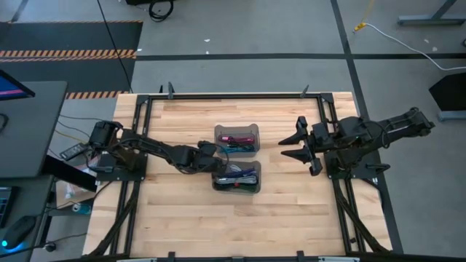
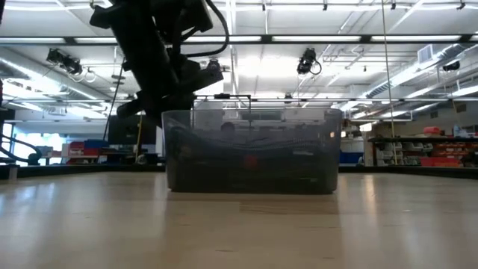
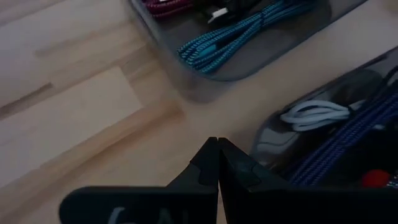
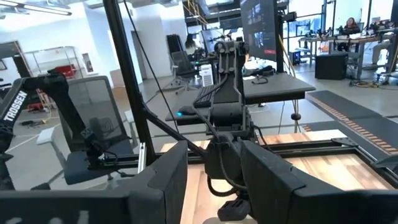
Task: Pick and place USB-C Cables
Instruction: Adjust the bottom black transparent bin
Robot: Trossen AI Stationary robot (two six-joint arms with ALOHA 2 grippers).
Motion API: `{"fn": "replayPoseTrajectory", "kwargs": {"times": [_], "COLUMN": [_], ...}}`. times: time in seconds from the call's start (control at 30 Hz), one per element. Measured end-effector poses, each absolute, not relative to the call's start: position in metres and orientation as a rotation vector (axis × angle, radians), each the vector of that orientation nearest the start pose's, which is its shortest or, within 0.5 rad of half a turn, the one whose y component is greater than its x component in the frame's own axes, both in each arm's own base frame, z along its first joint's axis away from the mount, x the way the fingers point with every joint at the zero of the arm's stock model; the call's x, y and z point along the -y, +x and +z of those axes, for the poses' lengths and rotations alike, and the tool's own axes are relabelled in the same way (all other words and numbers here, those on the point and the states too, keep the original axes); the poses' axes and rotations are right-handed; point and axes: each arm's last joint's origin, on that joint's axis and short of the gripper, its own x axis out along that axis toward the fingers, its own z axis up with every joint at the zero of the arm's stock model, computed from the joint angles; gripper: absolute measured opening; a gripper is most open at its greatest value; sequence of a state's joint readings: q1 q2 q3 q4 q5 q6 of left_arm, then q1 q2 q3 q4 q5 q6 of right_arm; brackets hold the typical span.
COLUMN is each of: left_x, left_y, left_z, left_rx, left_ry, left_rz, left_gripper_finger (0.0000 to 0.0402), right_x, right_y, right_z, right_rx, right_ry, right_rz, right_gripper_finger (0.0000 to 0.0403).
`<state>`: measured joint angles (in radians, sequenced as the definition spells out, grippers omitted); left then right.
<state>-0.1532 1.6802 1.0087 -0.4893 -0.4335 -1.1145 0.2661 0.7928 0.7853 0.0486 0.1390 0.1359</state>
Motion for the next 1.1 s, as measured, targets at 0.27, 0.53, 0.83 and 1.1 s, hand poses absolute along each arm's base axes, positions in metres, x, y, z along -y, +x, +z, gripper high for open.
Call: {"fn": "replayPoseTrajectory", "kwargs": {"times": [0.27,0.53,0.83,1.1], "left_x": [0.037,0.069,0.098,0.099], "left_y": [0.305,0.296,0.291,0.304], "left_z": [0.173,0.173,0.173,0.172], "left_rx": [-0.918,-1.043,-0.984,-0.888], "left_ry": [-0.631,-0.663,-0.730,-0.780], "left_rz": [0.822,0.693,0.678,0.633], "left_gripper_finger": [0.0004,0.0004,0.0004,0.0004], "right_x": [-0.040,-0.049,-0.061,-0.062], "right_y": [0.163,0.162,0.170,0.175], "right_z": [0.337,0.289,0.274,0.286], "right_rx": [-0.170,-0.622,-0.667,-0.534], "right_ry": [0.258,0.505,0.577,0.545], "right_rz": [0.104,-0.030,-0.047,0.017], "right_gripper_finger": [0.0155,0.0155,0.0155,0.0155]}}
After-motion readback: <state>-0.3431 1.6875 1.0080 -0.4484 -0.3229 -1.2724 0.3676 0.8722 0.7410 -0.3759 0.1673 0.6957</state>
